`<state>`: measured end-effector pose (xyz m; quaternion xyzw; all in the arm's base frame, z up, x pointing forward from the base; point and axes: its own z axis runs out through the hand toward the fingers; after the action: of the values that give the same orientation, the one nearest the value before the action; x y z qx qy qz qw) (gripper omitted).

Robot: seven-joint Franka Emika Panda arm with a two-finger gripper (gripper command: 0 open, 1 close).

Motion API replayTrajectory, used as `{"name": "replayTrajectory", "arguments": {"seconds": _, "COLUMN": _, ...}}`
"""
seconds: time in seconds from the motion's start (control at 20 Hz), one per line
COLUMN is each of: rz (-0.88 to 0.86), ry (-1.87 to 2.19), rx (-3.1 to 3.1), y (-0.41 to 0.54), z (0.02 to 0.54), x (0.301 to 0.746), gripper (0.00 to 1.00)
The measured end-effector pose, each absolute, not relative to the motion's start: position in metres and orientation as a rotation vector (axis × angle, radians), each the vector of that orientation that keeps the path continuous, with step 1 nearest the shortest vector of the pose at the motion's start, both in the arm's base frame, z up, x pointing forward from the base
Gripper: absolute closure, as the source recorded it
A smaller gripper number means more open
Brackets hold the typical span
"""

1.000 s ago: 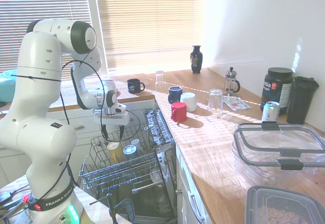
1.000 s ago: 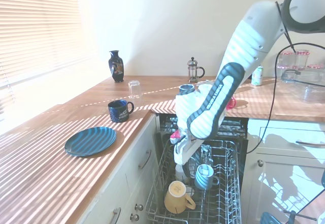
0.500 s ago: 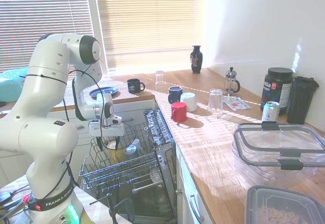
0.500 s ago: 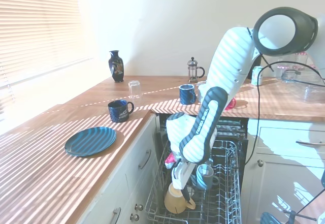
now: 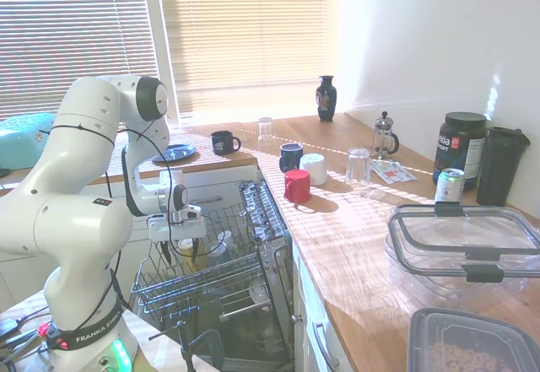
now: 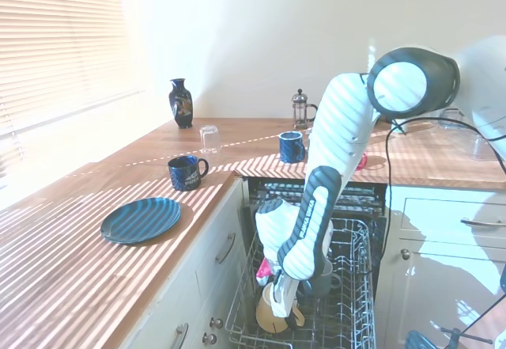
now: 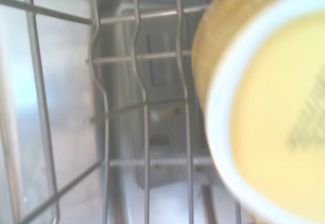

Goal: Remove a mug cup out of the dishwasher

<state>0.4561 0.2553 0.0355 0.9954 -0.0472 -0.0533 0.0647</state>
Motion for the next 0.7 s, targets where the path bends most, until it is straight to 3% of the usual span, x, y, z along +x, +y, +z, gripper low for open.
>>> {"name": "replayTrajectory", "arguments": {"seconds": 0.05, "rz": -0.161, "ry": -0.140, "rx": 3.003, "y": 0.255, "z": 0.032, "x": 0.458, "gripper": 1.00}}
{"name": "replayTrajectory", "arguments": {"seconds": 0.7, "rz": -0.082, "ry": -0.123, "rx": 3.022, "y": 0.254, "z": -0.001, "x": 0.470, "gripper": 1.00}}
